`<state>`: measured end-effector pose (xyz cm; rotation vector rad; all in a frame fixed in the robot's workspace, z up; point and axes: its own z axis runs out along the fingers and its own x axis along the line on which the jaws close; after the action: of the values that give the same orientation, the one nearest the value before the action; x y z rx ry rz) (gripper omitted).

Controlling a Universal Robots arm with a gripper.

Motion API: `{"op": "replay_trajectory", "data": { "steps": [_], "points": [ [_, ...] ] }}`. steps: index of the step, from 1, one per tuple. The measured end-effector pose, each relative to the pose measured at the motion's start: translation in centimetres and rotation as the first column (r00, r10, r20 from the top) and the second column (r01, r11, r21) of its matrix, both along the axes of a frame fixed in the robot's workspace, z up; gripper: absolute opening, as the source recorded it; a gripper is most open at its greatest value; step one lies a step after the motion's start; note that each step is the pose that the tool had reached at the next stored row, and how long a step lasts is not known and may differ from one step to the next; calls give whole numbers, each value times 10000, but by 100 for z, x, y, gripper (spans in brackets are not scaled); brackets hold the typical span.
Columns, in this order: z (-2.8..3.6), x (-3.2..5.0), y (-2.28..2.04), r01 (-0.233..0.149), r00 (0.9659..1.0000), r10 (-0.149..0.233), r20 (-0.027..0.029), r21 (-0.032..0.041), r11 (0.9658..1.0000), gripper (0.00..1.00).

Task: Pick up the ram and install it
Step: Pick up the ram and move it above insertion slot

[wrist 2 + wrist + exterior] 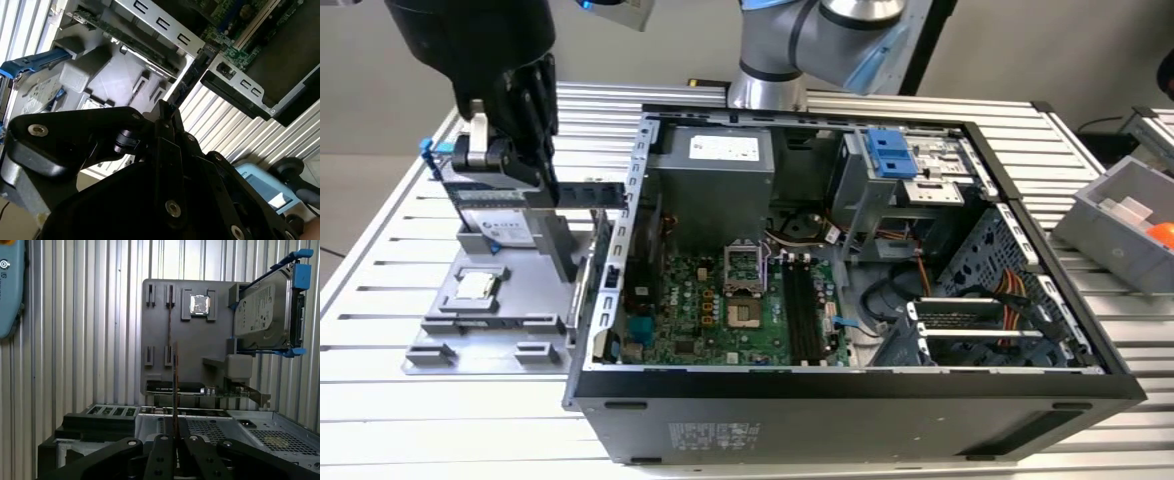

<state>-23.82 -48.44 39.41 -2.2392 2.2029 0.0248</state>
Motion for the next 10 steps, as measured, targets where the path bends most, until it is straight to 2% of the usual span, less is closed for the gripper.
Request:
{"op": "replay_trajectory", "data": {
  "steps": [10],
  "points": [
    [0,191,1,1,10000,-1,-9,-1,10000,0]
  ]
}}
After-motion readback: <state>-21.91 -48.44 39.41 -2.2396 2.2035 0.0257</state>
